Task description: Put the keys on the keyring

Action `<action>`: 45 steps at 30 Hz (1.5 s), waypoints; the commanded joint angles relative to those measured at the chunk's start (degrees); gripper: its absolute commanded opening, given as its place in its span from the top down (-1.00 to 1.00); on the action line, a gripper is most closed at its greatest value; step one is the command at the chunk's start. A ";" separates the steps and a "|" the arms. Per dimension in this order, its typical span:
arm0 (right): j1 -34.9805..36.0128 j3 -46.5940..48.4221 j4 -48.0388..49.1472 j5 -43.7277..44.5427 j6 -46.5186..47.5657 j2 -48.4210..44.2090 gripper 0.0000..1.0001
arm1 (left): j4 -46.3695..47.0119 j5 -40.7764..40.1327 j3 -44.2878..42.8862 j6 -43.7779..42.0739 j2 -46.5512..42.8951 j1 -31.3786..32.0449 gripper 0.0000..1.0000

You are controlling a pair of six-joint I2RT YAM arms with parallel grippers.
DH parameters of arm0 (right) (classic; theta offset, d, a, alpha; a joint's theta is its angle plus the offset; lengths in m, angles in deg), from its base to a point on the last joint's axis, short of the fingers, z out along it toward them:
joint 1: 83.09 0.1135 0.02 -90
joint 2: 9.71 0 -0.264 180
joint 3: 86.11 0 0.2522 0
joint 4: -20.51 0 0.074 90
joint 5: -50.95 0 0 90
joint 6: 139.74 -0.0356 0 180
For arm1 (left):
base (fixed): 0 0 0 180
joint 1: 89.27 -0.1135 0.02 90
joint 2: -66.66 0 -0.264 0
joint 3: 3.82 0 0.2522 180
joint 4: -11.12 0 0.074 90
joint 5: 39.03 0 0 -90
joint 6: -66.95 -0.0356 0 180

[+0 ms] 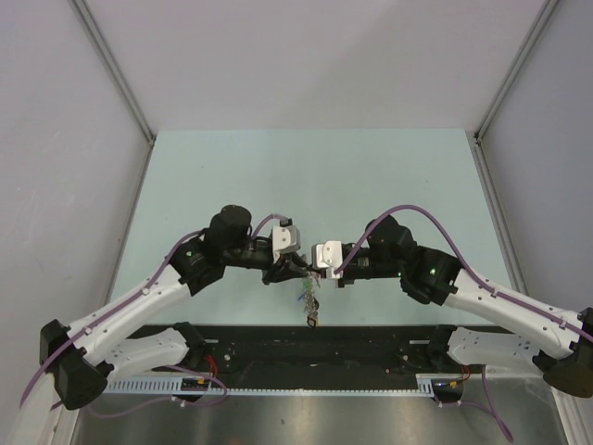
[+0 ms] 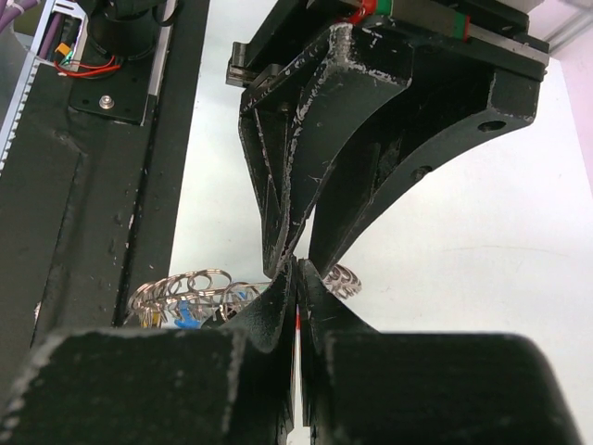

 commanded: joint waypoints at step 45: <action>4.05 6.54 2.54 12.10 0.59 3.94 0.20 | 8.98 -11.25 4.59 5.20 -10.50 -1.38 1.00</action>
